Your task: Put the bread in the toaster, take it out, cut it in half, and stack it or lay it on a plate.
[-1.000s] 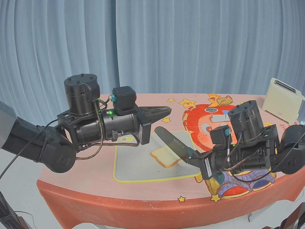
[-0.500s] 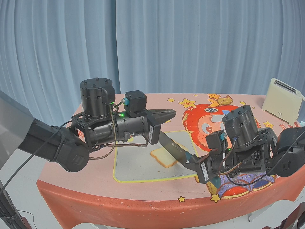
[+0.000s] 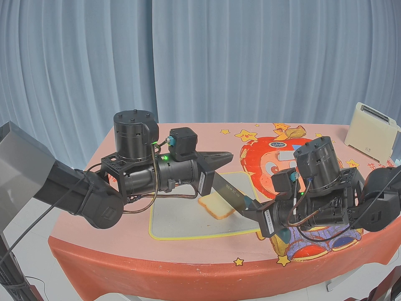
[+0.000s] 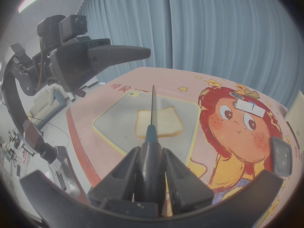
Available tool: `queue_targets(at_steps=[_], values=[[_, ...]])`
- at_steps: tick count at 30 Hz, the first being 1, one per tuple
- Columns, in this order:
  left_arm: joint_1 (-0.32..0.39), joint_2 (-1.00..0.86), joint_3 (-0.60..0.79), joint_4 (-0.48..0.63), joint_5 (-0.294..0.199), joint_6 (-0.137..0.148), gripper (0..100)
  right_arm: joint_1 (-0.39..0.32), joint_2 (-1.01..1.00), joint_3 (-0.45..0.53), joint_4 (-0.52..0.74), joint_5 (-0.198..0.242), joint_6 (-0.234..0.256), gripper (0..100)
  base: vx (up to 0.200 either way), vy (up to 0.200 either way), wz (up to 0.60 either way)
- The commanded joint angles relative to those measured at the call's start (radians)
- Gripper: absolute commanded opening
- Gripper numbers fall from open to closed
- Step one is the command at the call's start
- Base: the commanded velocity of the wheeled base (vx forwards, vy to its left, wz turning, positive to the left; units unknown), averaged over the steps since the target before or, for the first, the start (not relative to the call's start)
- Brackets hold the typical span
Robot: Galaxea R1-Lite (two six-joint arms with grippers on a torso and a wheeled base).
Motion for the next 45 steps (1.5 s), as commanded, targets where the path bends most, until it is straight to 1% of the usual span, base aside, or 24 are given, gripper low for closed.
queue_targets(at_steps=[1, 2, 3, 4, 11, 14, 20, 22, 26, 29, 32, 45], values=[[0.0, 0.016, -0.001, -0.001, 0.001, -0.002, 0, 0.0, 0.006, 0.003, -0.001, 0.0, -0.001, 0, 0.0, 0.0, 0.0], [0.0, 0.016, -0.001, -0.001, 0.001, -0.002, 0, 0.0, 0.006, 0.003, -0.001, 0.0, -0.001, 0, 0.0, 0.0, 0.0], [0.0, 0.025, -0.004, -0.004, 0.005, -0.017, 0, 0.0, 0.003, 0.004, -0.001, 0.0, -0.001, 0, 0.0, 0.0, 0.0], [0.0, 0.031, -0.003, -0.005, 0.011, -0.02, 0, 0.0, 0.0, 0.004, -0.001, 0.0, -0.001, 0, 0.0, 0.0, 0.0], [-0.014, 0.073, 0.007, -0.012, 0.037, -0.02, 0, 0.005, 0.006, 0.006, -0.001, -0.002, -0.001, 0, 0.0, 0.0, 0.0], [-0.015, 0.08, 0.005, -0.013, 0.037, -0.02, 0, 0.008, 0.006, 0.009, 0.001, -0.002, -0.001, 0, 0.0, 0.0, 0.0], [-0.021, 0.094, 0.005, -0.016, 0.037, -0.009, 0, 0.002, 0.006, 0.007, -0.001, -0.002, 0.001, 0, 0.0, 0.0, 0.0], [-0.035, 0.096, 0.005, -0.016, 0.037, -0.011, 0, 0.003, 0.006, 0.007, -0.001, -0.002, 0.001, 0, 0.0, 0.0, 0.0], [-0.037, 0.111, 0.002, -0.016, 0.037, -0.011, 0, 0.003, 0.006, 0.009, -0.001, -0.002, 0.001, 0, 0.0, 0.0, 0.0], [-0.044, 0.146, 0.001, -0.048, 0.039, -0.011, 0, 0.002, 0.006, 0.009, -0.001, -0.002, 0.001, 0, 0.0, 0.0, 0.0], [-0.044, 0.166, 0.008, -0.061, 0.037, -0.019, 0, 0.005, 0.006, 0.009, 0.001, -0.003, 0.001, 0, 0.0, 0.0, 0.0], [-0.043, 0.197, 0.016, -0.064, 0.039, -0.017, 0, 0.005, 0.008, 0.009, 0.004, -0.003, 0.001, 0, 0.0, 0.0, 0.0]])
